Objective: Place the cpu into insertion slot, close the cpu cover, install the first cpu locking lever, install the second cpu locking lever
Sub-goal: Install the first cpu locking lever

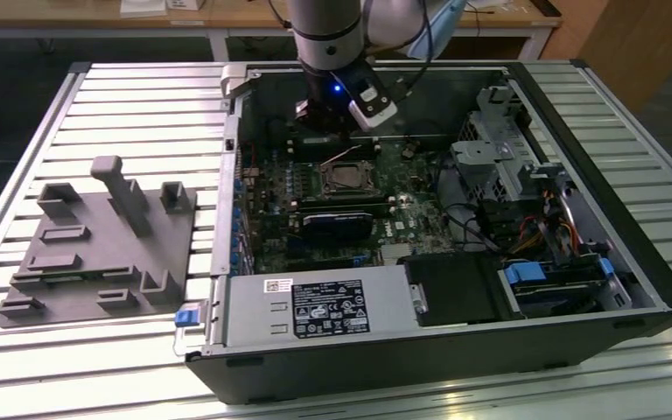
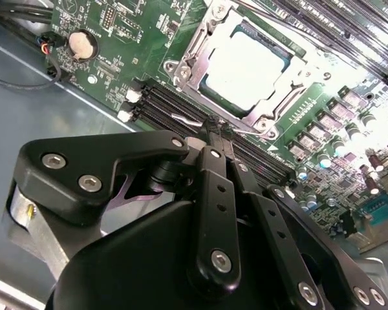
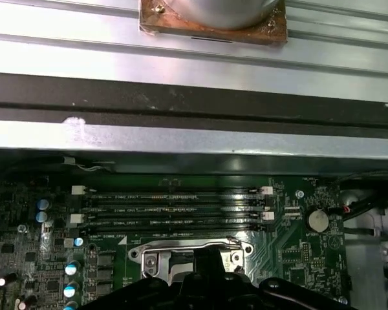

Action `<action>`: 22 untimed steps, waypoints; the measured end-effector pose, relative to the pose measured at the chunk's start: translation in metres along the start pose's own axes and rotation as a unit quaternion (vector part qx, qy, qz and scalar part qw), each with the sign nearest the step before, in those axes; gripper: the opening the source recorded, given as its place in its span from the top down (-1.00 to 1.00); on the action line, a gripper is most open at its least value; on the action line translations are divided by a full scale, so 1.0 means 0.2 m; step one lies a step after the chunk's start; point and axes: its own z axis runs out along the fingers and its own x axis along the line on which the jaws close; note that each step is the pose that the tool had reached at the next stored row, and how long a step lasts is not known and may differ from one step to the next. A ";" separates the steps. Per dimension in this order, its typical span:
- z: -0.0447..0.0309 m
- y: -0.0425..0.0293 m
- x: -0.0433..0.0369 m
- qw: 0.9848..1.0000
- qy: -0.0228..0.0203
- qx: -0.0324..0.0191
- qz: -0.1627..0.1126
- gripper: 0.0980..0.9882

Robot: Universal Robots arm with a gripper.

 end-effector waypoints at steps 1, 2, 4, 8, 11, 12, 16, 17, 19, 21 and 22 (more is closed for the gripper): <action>0.004 0.000 0.000 1.000 0.000 0.000 0.000 0.98; 0.007 0.000 0.000 1.000 0.000 0.000 0.000 0.98; 0.015 0.000 -0.002 1.000 0.000 0.000 0.000 0.98; 0.031 0.001 -0.006 1.000 0.000 0.000 0.001 0.98; 0.043 0.004 -0.007 1.000 0.000 0.000 0.001 0.98; 0.047 0.005 -0.007 1.000 0.000 0.000 0.001 0.98; 0.063 0.010 -0.007 1.000 0.000 0.001 0.001 0.98; 0.068 0.012 -0.007 1.000 0.000 0.001 0.001 0.98; 0.077 0.016 -0.005 1.000 0.000 0.001 0.001 0.98; 0.084 0.021 -0.004 1.000 0.000 0.001 0.001 0.98; 0.088 0.025 -0.004 1.000 0.000 0.001 0.001 0.98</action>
